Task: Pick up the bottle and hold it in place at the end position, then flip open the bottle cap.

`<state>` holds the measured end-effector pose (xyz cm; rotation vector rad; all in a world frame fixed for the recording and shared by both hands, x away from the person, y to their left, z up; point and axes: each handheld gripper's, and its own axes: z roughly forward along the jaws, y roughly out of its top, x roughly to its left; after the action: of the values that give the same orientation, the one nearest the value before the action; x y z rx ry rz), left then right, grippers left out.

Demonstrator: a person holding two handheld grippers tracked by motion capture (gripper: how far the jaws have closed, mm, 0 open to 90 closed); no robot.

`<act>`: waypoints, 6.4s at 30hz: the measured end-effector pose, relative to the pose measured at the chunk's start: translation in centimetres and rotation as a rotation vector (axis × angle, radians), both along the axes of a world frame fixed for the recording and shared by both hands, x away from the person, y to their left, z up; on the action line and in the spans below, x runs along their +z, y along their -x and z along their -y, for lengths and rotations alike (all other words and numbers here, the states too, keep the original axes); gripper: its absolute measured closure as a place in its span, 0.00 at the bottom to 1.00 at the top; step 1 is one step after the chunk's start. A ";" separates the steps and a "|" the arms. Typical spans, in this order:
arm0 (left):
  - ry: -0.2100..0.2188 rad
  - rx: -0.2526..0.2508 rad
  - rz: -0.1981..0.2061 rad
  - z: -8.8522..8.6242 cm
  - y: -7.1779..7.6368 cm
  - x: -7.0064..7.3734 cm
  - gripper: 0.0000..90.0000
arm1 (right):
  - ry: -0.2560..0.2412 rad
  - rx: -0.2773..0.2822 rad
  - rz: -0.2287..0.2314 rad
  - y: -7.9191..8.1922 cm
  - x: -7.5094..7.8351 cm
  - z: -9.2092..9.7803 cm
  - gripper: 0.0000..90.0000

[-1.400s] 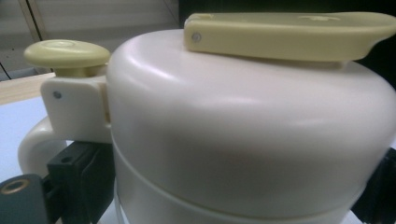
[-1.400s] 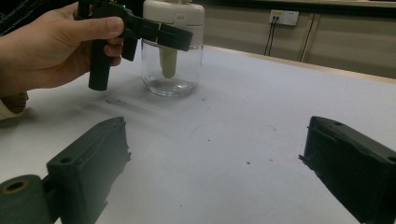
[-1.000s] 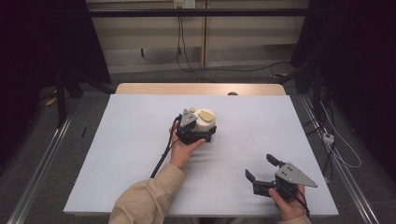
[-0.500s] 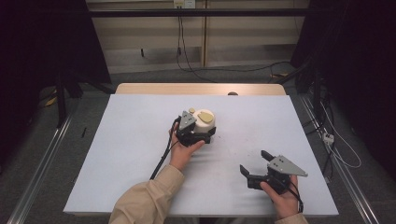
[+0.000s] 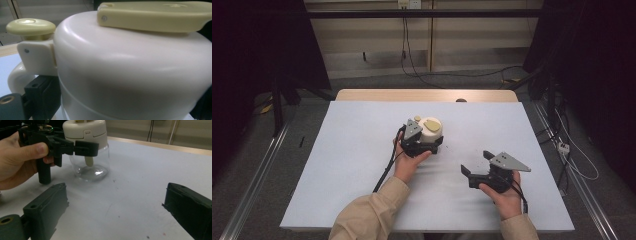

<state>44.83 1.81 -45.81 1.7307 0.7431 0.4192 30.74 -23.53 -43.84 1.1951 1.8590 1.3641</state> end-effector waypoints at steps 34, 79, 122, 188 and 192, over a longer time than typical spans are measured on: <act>-0.010 0.002 0.005 0.1 0.0 0.0 0.06 | 0.010 0.026 -0.004 -3.6 1.4 -2.3 0.09; -0.031 0.012 0.016 0.2 0.2 0.0 0.06 | -0.007 0.087 0.009 -5.7 3.2 -3.7 0.58; -0.055 0.020 0.019 0.4 0.4 0.1 0.06 | 0.046 0.170 -0.080 -8.3 3.8 -5.5 1.00; -0.074 0.025 0.019 0.5 0.4 0.1 0.06 | 0.056 0.191 -0.042 -8.8 5.6 -7.0 1.00; -0.073 0.025 0.019 0.5 0.4 0.1 0.06 | 0.055 0.188 -0.039 -8.8 5.7 -6.9 1.00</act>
<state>44.46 1.34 -45.68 1.7848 0.7445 0.4848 39.59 -16.59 -38.18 1.0485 2.0665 1.3868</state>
